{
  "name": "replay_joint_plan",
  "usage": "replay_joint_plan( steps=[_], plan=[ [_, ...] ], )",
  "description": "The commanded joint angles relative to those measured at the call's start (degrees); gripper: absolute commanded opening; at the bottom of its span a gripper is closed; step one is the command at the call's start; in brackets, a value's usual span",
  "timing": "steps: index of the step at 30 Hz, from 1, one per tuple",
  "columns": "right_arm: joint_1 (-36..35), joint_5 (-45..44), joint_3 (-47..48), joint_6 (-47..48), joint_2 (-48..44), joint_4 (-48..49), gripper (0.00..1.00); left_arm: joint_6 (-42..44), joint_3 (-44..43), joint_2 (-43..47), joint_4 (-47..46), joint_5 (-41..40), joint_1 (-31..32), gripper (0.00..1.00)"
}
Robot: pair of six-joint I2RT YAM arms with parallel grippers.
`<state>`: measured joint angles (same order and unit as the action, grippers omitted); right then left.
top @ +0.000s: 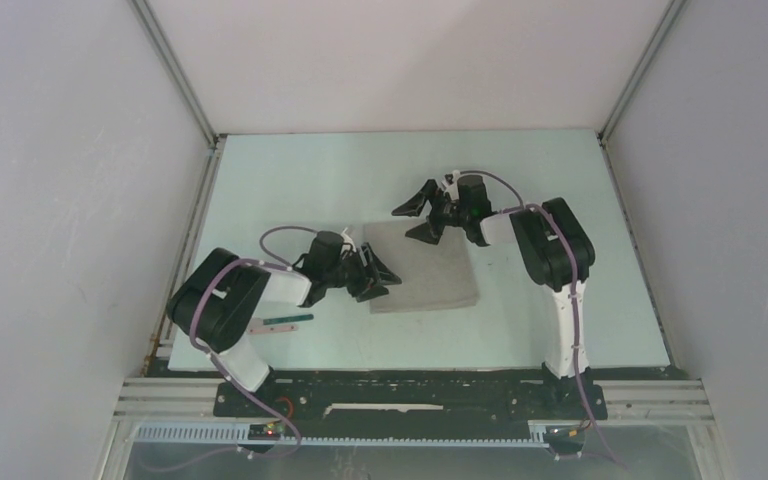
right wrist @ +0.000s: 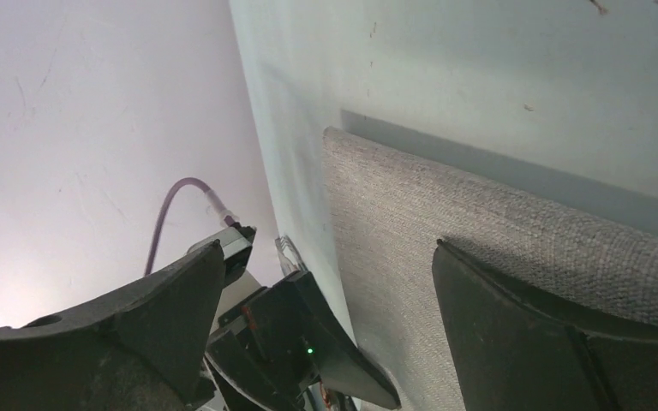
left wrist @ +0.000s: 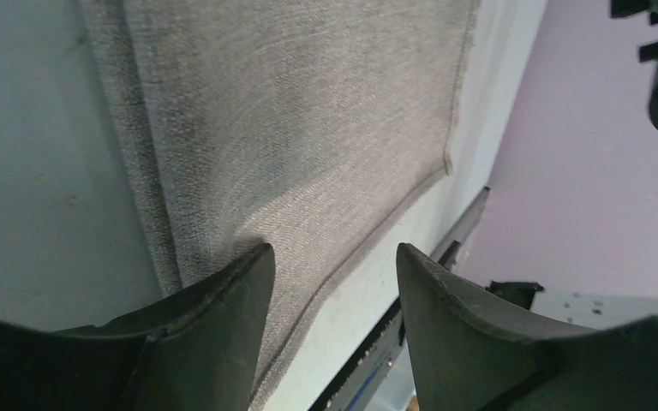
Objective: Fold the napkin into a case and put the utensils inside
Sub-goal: Smooth out the square-folded napkin at the center of the board.
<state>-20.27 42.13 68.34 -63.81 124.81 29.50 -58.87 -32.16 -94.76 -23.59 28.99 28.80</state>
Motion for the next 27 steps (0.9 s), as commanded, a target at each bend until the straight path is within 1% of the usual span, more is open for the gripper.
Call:
replay_joint_plan(
  steps=[1, 5, 8, 10, 14, 15, 16, 18, 20, 23, 25, 27],
  plan=[
    [0.5, 2.0, 2.4, 1.7, 0.8, 0.2, 1.0, 0.6, 3.1, -3.1, -5.1, 1.6, -0.7, 0.66],
    [3.5, 3.3, -0.5, 4.9, 0.1, -2.3, 1.0, 1.1, 6.6, -2.8, -6.4, 1.3, -1.0, 0.66],
    [5.8, 4.2, -1.4, 10.4, -3.3, -8.6, 1.0, 2.2, 8.6, -0.6, -6.1, 1.2, -1.4, 0.68],
    [6.9, 3.5, -1.4, 16.6, -6.8, -16.0, 1.0, 2.8, 8.7, 1.9, -4.4, 1.7, -1.5, 0.71],
    [9.1, 0.2, -1.4, 30.4, -16.7, -37.2, 1.0, 5.1, 7.0, 9.6, 2.8, 1.9, -1.6, 0.76],
    [9.5, -2.7, -1.5, 34.1, -19.6, -42.7, 1.0, 6.1, 6.0, 11.8, 5.7, 1.8, -1.6, 0.77],
    [9.6, -8.0, -1.6, 39.0, -22.7, -48.7, 1.0, 7.0, 4.9, 13.9, 8.3, 1.6, -1.5, 0.78],
    [9.4, -16.9, -3.0, 43.5, -29.2, -57.4, 1.0, 9.3, 2.4, 19.0, 13.9, 1.1, -1.5, 0.79],
    [8.5, -24.0, -5.7, 44.4, -35.7, -62.7, 1.0, 11.9, 0.4, 22.7, 19.6, -0.2, -1.6, 0.81],
    [6.5, -32.8, -10.5, 41.7, -42.8, -67.5, 1.0, 15.8, -1.9, 26.8, 30.2, -5.0, -2.6, 0.84],
    [6.3, -34.7, -13.5, 39.0, -45.8, -69.2, 1.0, 16.8, -1.4, 28.4, 32.7, -7.6, -4.2, 0.9],
    [7.2, -33.0, -16.9, 36.0, -48.5, -69.1, 1.0, 16.3, 0.3, 28.7, 32.3, -7.2, -7.4, 0.99]
  ],
)
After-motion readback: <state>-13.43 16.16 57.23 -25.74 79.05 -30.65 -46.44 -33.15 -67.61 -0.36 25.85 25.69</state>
